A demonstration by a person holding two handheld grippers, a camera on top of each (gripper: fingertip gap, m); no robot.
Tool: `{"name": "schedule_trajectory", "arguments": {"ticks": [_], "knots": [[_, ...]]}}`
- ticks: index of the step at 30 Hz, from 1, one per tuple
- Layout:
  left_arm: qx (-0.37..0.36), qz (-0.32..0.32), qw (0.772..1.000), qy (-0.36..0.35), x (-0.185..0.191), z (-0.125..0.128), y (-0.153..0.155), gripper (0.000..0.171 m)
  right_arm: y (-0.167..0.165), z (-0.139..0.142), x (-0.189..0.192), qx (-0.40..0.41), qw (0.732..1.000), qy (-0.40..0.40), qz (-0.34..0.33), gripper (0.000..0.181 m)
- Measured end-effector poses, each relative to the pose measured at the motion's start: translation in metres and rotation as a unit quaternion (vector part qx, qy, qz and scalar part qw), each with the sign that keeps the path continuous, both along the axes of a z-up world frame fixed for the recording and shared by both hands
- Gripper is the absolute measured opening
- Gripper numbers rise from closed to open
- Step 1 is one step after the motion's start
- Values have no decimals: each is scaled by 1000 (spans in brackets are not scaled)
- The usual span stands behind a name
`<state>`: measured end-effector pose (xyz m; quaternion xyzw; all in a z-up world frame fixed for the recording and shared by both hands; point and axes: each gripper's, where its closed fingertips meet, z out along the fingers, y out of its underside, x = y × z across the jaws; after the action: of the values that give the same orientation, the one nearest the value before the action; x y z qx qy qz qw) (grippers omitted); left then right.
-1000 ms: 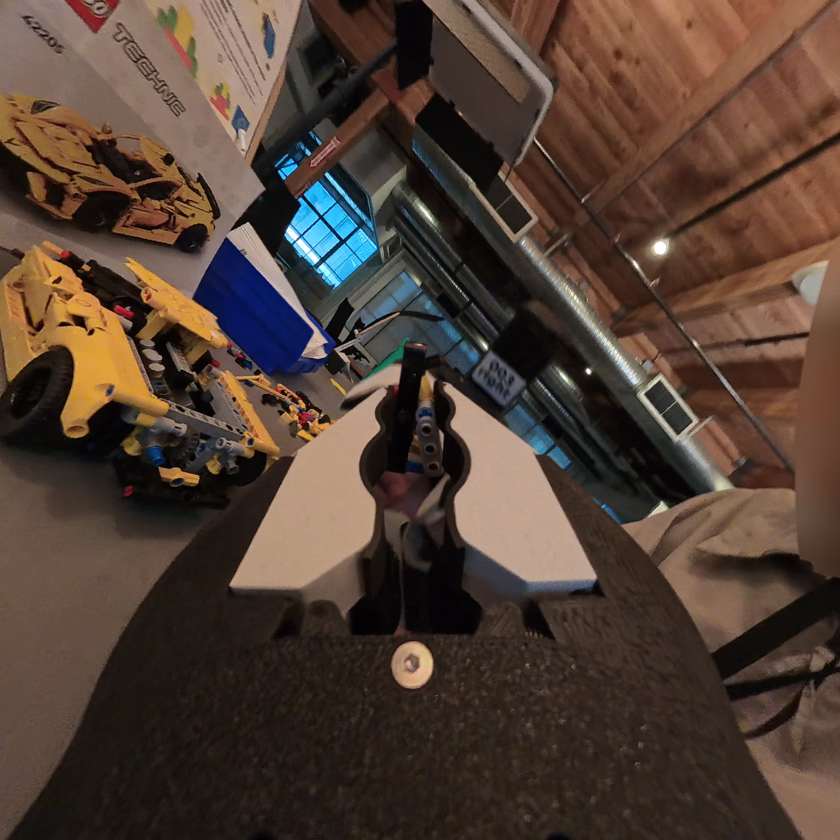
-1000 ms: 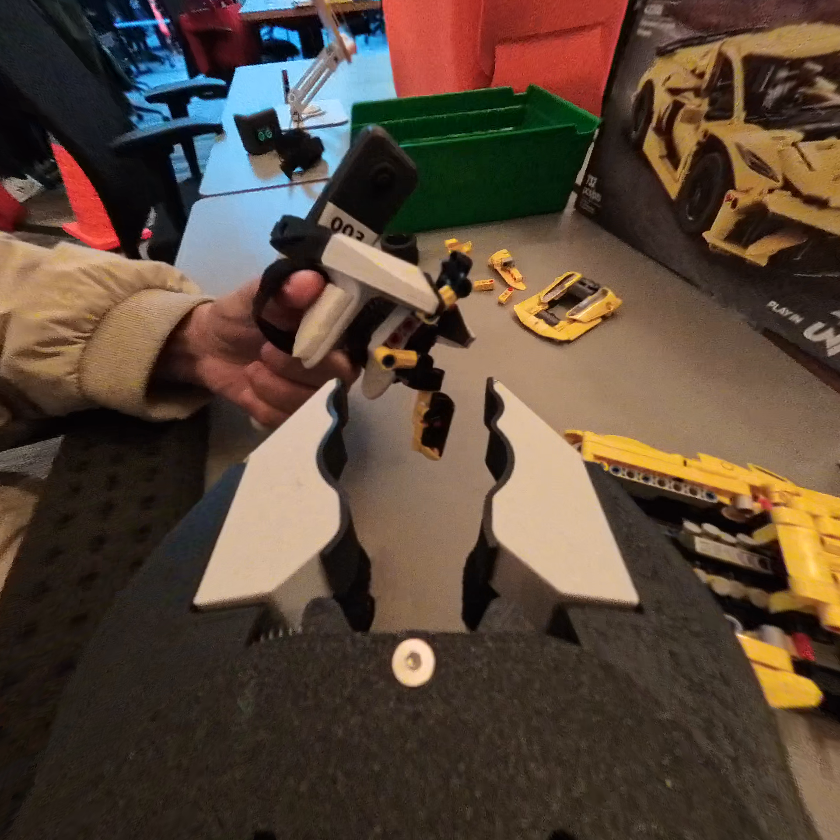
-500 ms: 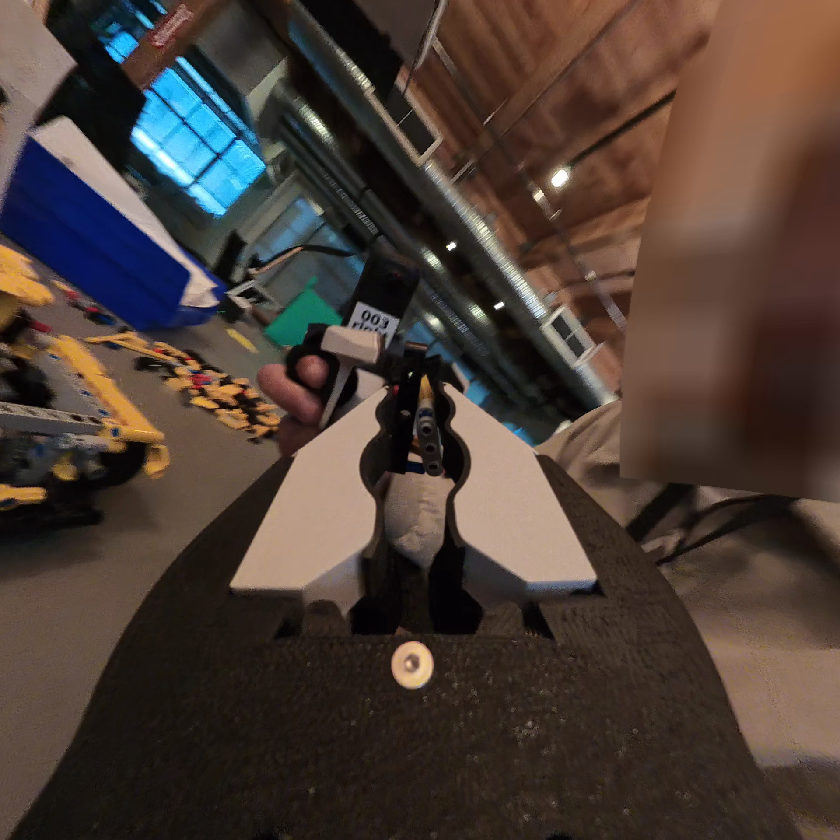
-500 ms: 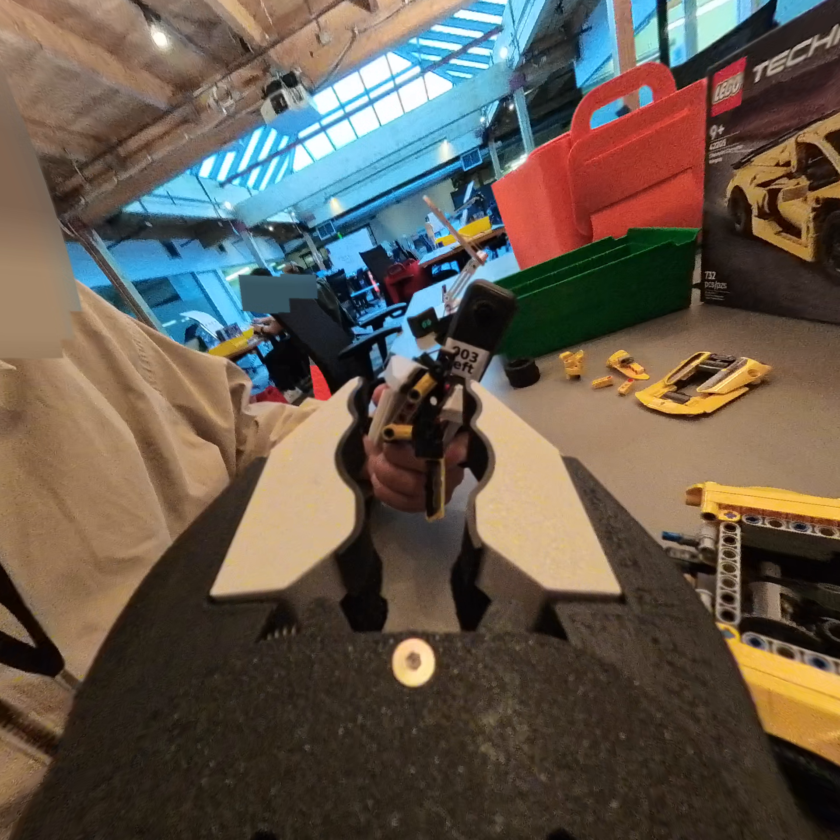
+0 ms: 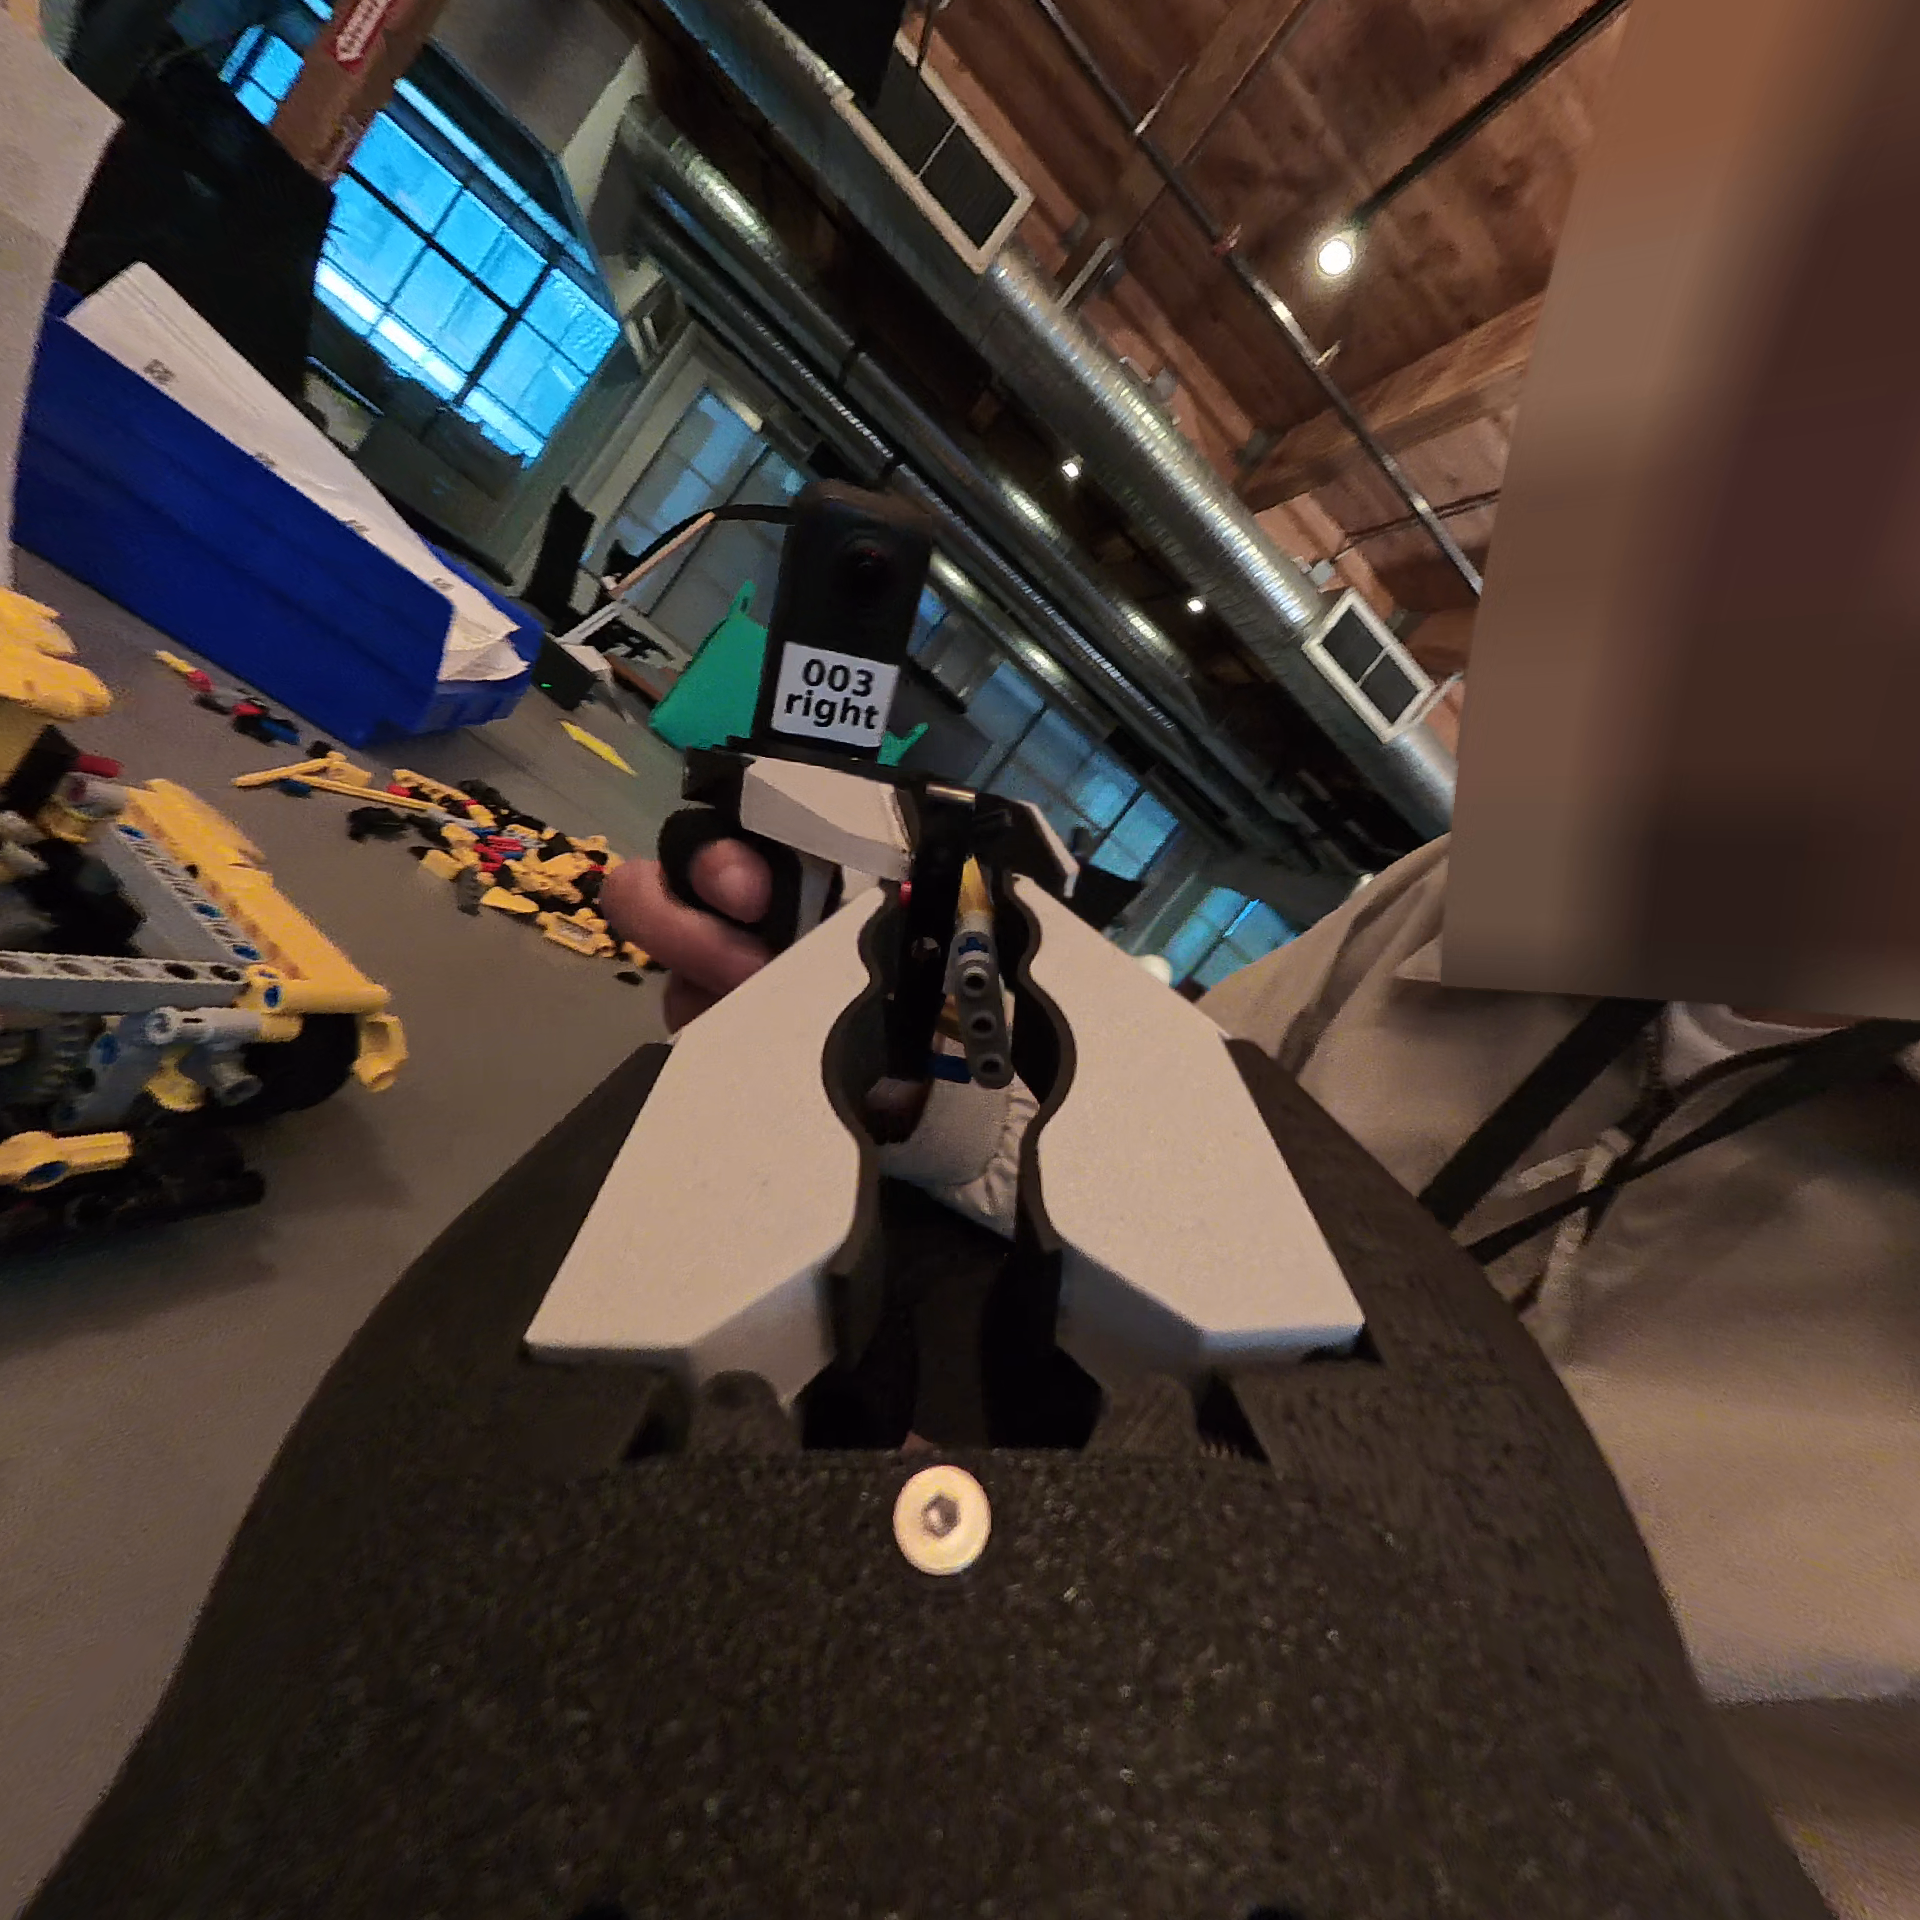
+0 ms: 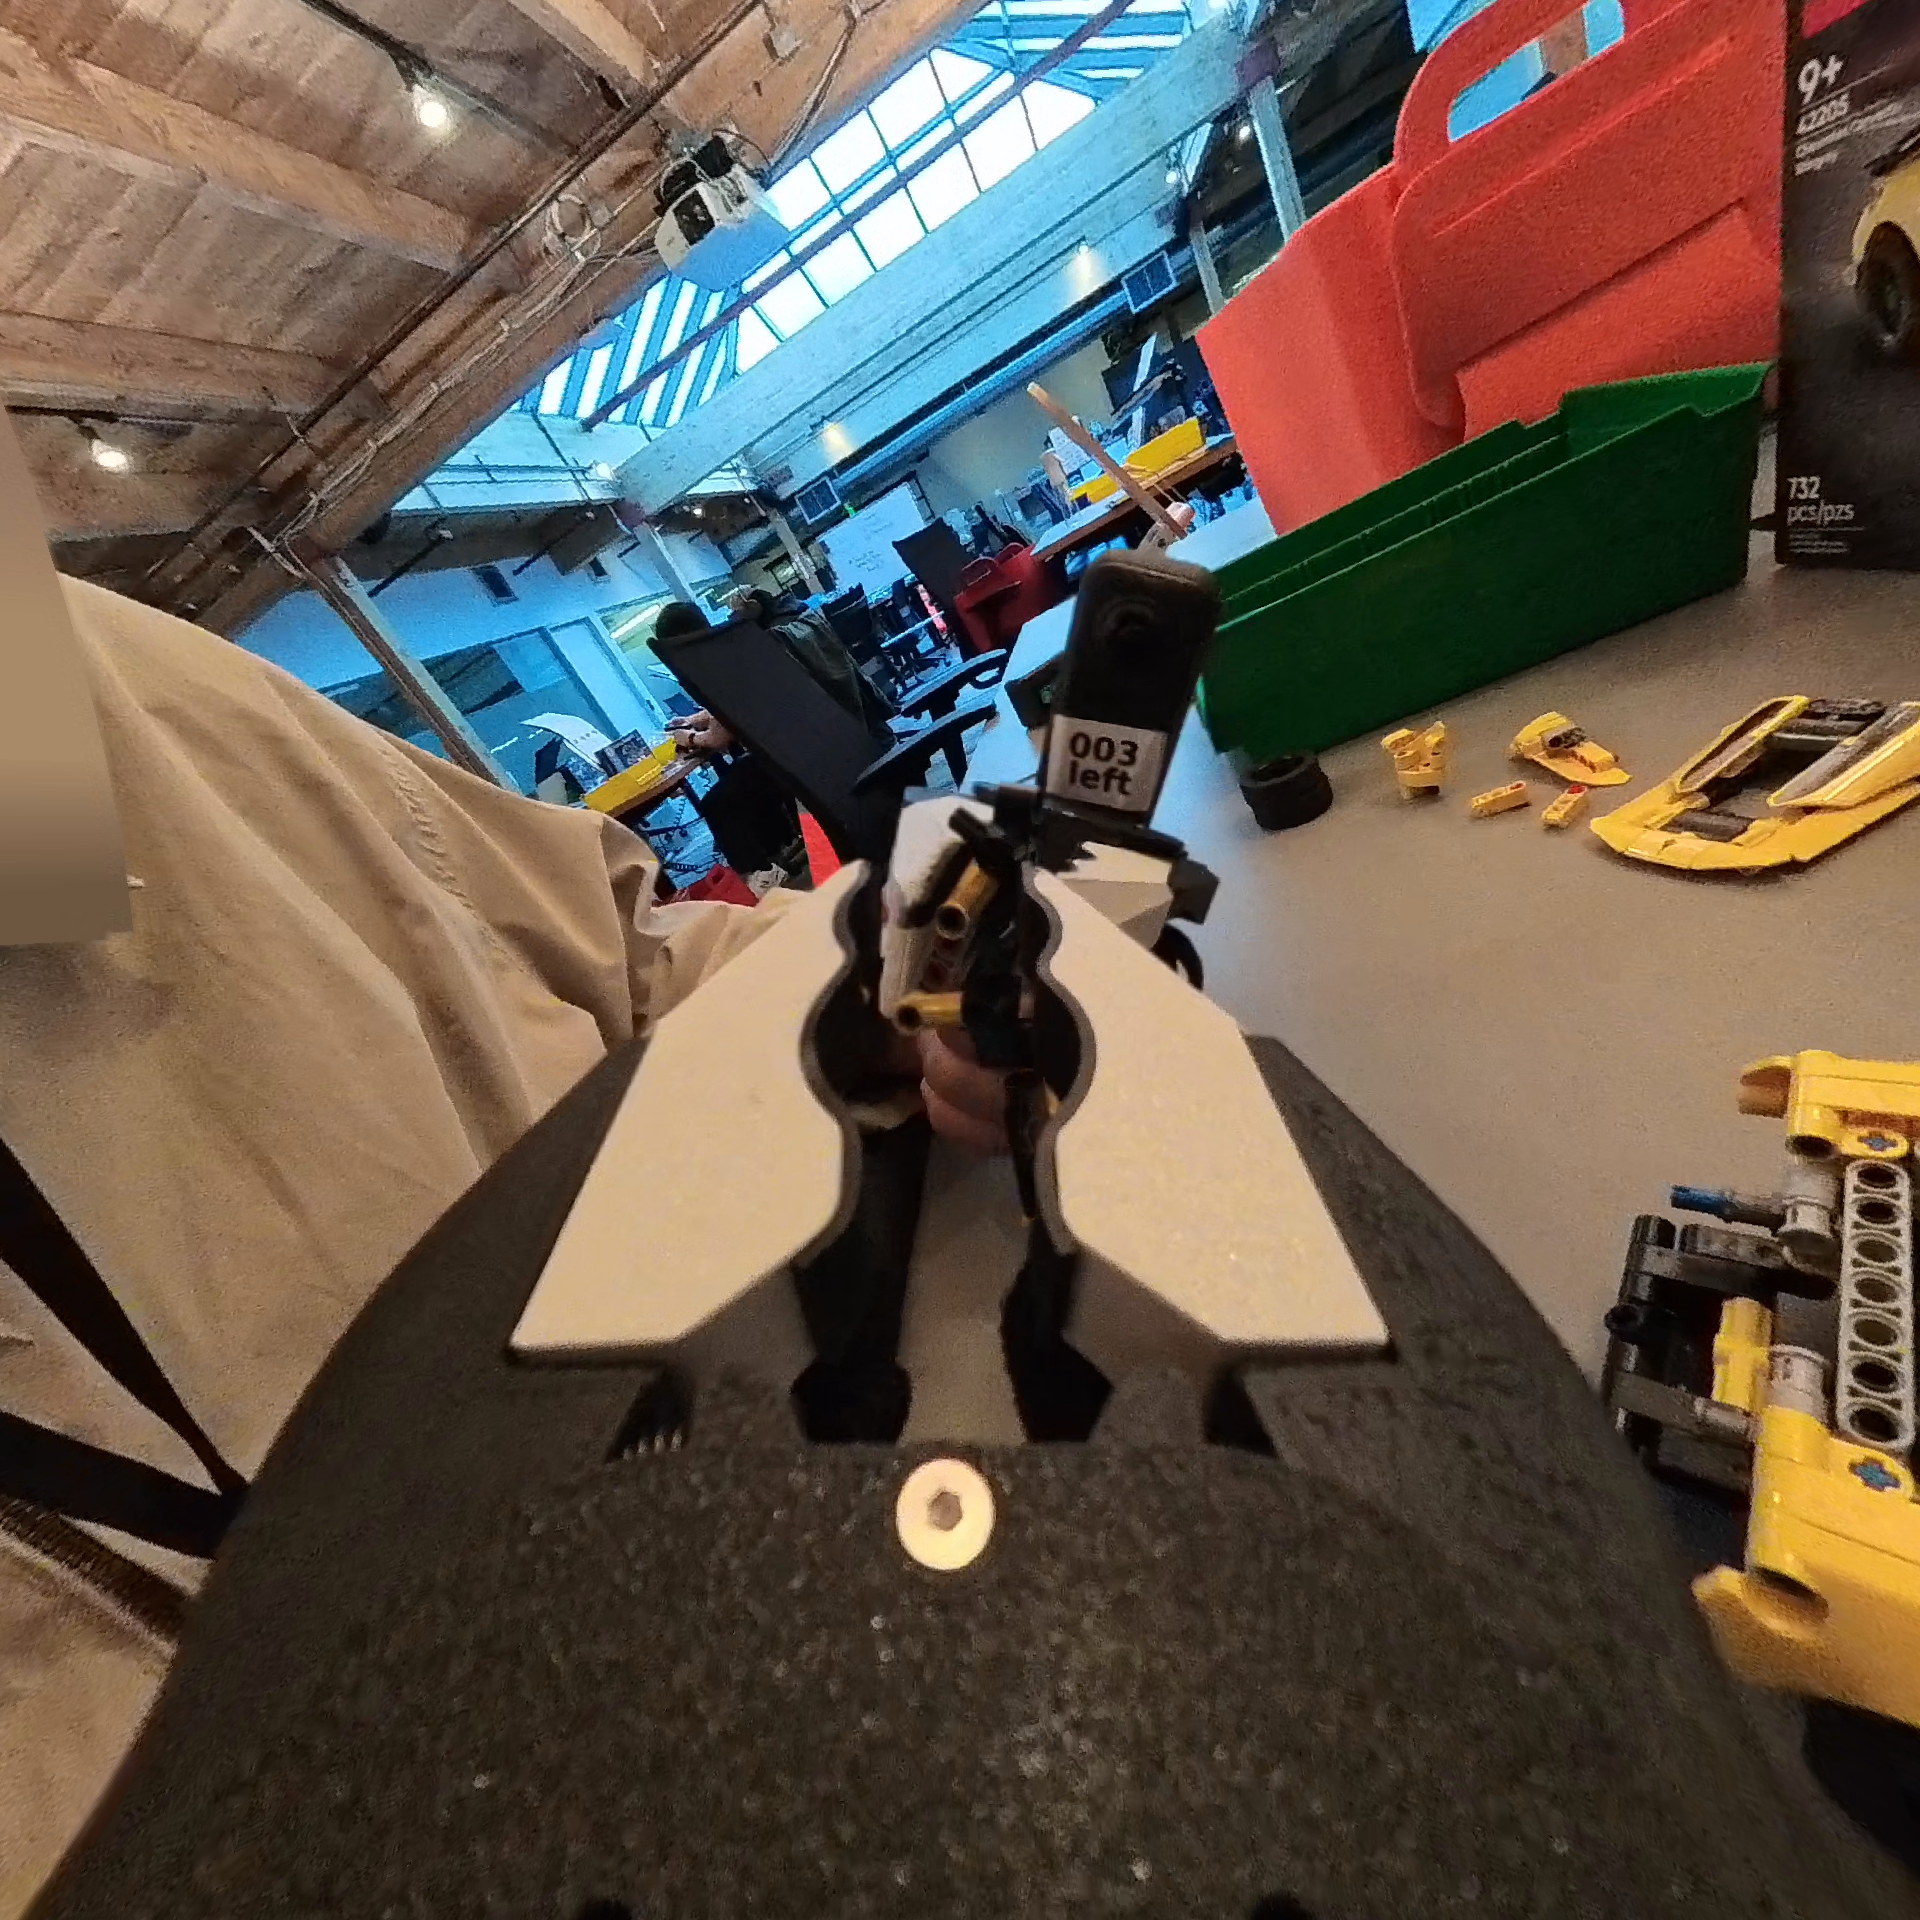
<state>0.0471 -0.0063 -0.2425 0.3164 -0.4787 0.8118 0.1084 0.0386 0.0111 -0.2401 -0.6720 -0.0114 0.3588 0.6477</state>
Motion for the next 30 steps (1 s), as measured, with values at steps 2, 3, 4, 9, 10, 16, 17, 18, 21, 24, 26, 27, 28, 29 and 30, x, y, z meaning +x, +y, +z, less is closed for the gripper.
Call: {"name": "schedule_trajectory", "arguments": {"ticks": [2, 3, 4, 9, 10, 16, 17, 18, 21, 24, 26, 27, 28, 29, 30], "knots": [[24, 18, 999, -11, 2, -3, -1, 16, 0, -1, 1, -5, 1000, 10, 0, 23], [34, 26, 999, -17, 2, -3, -1, 16, -1, -1, 2, -5, 1000, 12, 1, 23], [41, 34, 998, -23, 3, -4, -1, 16, -1, -1, 2, -4, 1000, 14, 1, 23], [115, 102, 985, -76, 8, -8, -1, 16, 1, -2, 3, -8, 1000, 19, -4, 23], [134, 117, 980, -89, 8, -9, -1, 16, 1, -2, 4, -9, 1000, 19, -6, 22], [185, 144, 966, -111, 10, -15, -3, 16, 3, -8, 7, -17, 1000, 10, -13, 13], [184, 141, 966, -111, 10, -15, -3, 16, 3, -8, 6, -16, 1000, 8, -12, 13], [187, 140, 966, -109, 10, -17, -4, 16, 3, -9, 6, -18, 1000, 4, -13, 13], [205, 141, 963, -104, 11, -22, -4, 16, 4, -13, 6, -19, 1000, -15, -21, 13], [196, 130, 967, -96, 9, -21, -4, 16, 4, -12, 5, -20, 1000, -2, -13, 13], [191, 117, 970, -91, 7, -20, -6, 16, 2, -12, 4, -19, 1000, -14, -7, 13], [191, 114, 971, -88, 7, -21, -7, 16, 2, -12, 3, -16, 1000, -24, -9, 13], [193, 113, 971, -86, 7, -21, -7, 16, 2, -13, 4, -15, 999, -29, -12, 13], [193, 112, 971, -85, 6, -22, -7, 16, 2, -13, 3, -14, 999, -26, -11, 13], [194, 112, 971, -83, 6, -22, -7, 16, 2, -13, 3, -15, 1000, -21, -8, 16]]}}
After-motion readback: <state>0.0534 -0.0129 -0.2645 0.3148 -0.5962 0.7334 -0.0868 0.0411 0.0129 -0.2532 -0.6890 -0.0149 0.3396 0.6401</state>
